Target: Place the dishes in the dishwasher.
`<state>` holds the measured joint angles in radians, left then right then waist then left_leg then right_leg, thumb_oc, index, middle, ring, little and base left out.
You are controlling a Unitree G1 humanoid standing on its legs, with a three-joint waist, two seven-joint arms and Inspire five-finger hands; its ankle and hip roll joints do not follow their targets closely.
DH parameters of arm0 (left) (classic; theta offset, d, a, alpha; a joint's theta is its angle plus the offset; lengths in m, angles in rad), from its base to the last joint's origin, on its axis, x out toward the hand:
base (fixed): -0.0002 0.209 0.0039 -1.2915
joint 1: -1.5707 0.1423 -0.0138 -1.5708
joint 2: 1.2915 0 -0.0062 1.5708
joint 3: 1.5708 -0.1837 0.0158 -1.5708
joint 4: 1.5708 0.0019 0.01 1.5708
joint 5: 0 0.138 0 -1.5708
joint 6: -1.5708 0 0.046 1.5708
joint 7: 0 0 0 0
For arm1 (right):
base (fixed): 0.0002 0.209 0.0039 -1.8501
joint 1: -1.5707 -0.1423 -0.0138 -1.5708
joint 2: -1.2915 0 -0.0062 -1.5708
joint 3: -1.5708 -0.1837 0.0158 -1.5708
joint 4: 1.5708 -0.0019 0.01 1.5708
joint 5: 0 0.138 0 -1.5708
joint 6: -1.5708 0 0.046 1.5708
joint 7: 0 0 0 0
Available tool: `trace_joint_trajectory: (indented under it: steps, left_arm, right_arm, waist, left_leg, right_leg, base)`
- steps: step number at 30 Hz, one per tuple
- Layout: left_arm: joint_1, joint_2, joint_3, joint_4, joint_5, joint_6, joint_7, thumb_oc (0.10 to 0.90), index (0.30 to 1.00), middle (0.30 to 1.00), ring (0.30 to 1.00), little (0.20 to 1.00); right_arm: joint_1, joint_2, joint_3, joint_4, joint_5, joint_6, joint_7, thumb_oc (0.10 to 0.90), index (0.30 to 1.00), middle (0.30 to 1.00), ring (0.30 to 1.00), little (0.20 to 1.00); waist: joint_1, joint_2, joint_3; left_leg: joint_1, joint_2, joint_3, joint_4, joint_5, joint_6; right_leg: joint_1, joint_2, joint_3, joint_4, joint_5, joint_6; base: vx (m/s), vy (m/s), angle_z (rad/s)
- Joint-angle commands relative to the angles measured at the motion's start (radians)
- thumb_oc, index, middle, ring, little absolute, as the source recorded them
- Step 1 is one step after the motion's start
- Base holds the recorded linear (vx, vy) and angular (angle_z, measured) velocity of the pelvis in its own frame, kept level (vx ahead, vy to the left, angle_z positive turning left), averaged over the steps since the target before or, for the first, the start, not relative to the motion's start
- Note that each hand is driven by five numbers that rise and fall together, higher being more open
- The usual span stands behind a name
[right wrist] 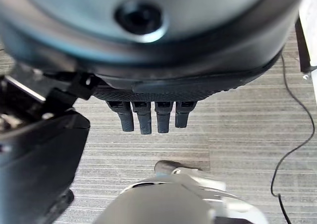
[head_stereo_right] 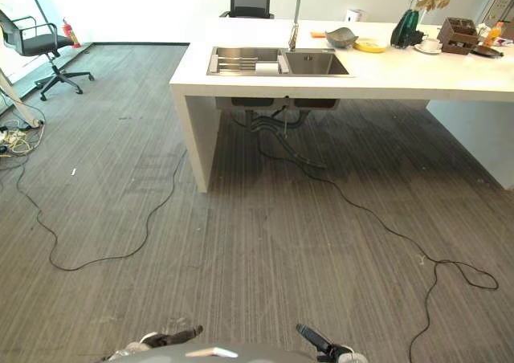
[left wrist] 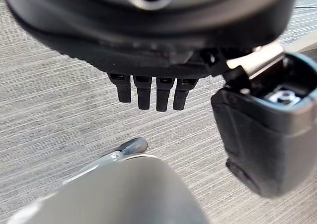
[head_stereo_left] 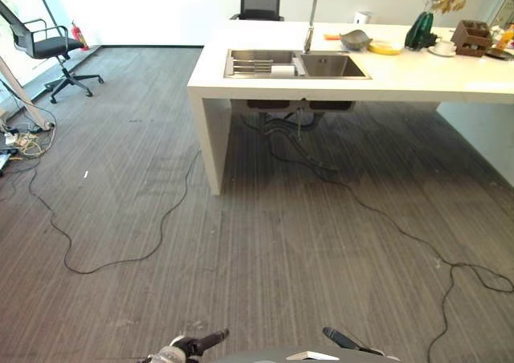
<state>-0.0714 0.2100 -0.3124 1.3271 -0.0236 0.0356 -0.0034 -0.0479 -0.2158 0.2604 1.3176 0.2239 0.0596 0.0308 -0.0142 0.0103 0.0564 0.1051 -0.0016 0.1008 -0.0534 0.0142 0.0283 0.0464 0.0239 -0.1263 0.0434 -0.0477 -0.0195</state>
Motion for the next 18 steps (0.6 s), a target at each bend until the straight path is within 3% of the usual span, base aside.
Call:
trace_joint_trajectory:
  steps: [1,14,18]
  left_arm:
    - [-0.093,0.005,-0.014,0.037,0.039,-0.018,0.015,0.800,0.900,0.900,0.900,0.900]
    - [-0.085,-0.014,0.013,0.041,0.009,-0.021,0.045,0.800,0.900,0.900,0.900,0.900]
    - [-0.078,-0.014,0.021,0.043,0.008,-0.021,0.056,0.800,0.900,0.900,0.900,0.900]
  right_arm:
    - [-0.118,-0.053,0.031,0.002,-0.038,-0.038,-0.030,0.800,0.900,0.900,0.900,0.900]
    - [-0.114,-0.035,0.038,-0.009,-0.029,-0.051,-0.046,0.800,0.900,0.900,0.900,0.900]
    - [-0.102,-0.031,0.004,-0.014,0.025,-0.061,-0.060,0.800,0.900,0.900,0.900,0.900]
  waist:
    - [-0.012,-0.017,0.036]
    - [-0.013,-0.011,0.036]
    - [-0.015,-0.010,0.034]
  left_leg:
    - [0.029,0.005,-0.057,-0.034,-0.062,-0.087]
    - [0.032,0.008,-0.062,-0.034,-0.061,-0.091]
    - [0.038,0.010,-0.064,-0.034,-0.064,-0.092]
  right_leg:
    - [0.130,-0.068,0.045,-0.131,-0.047,0.127]
    - [0.134,-0.065,0.033,-0.131,-0.052,0.123]
    - [0.140,-0.063,0.033,-0.131,-0.055,0.120]
  base:
    - [0.00,0.000,0.00]
    - [0.00,-0.003,0.01]
    - [0.00,0.000,0.00]
